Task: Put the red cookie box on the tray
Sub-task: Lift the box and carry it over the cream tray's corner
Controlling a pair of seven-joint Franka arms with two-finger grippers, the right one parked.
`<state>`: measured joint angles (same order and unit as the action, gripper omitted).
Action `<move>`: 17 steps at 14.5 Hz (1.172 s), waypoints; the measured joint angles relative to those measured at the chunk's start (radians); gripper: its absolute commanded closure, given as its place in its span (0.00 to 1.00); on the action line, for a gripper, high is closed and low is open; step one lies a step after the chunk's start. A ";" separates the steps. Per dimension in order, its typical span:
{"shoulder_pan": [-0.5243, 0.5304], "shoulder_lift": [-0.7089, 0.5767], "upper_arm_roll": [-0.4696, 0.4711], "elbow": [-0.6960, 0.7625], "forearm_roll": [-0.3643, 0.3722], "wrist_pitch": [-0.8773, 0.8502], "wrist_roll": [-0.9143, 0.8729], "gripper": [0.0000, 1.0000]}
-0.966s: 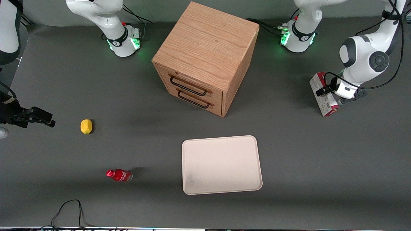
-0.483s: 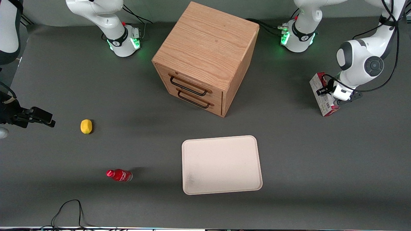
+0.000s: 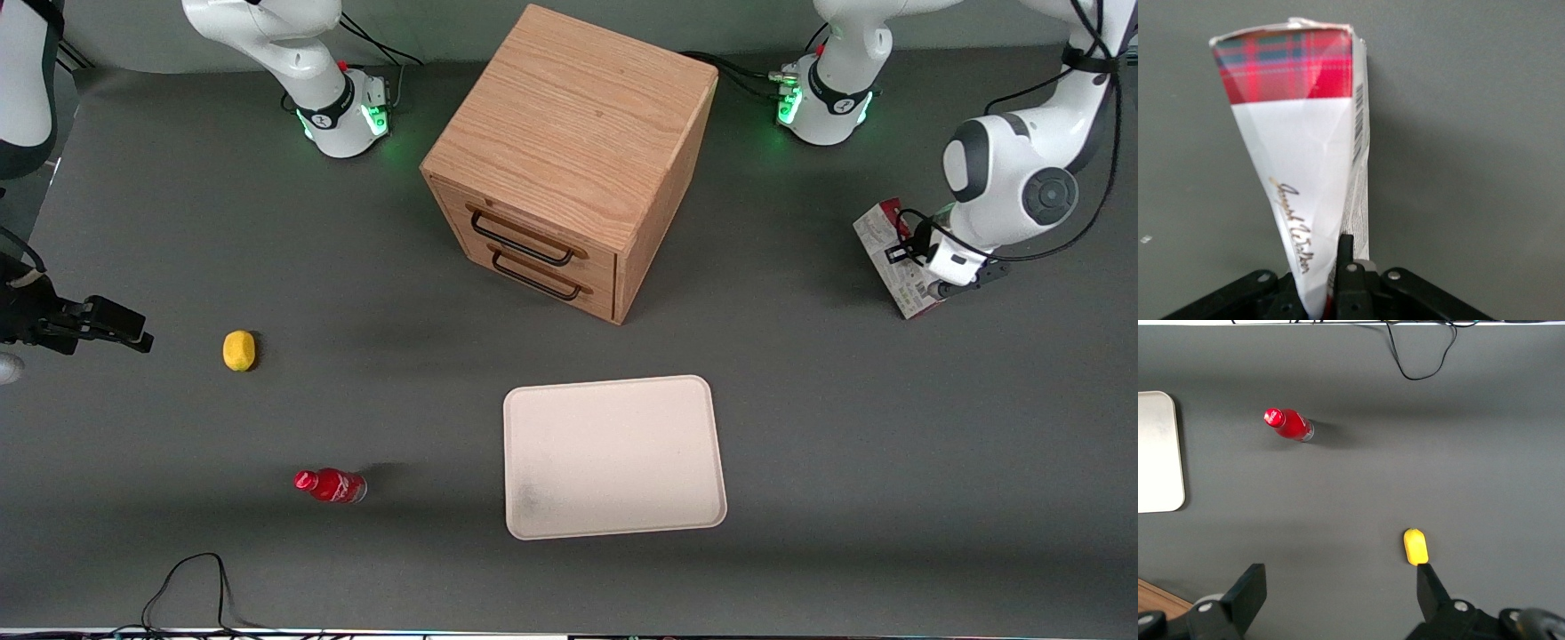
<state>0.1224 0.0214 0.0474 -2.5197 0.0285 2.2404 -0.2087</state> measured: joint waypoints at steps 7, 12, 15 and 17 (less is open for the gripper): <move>-0.059 -0.010 -0.043 0.531 -0.002 -0.445 0.006 1.00; -0.119 0.047 -0.137 0.904 -0.060 -0.614 -0.012 1.00; -0.179 0.174 -0.179 1.094 -0.061 -0.637 -0.076 1.00; -0.239 0.275 -0.204 1.190 -0.041 -0.636 -0.131 1.00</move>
<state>-0.1164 0.2964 -0.1564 -1.3300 -0.0124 1.6040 -0.3398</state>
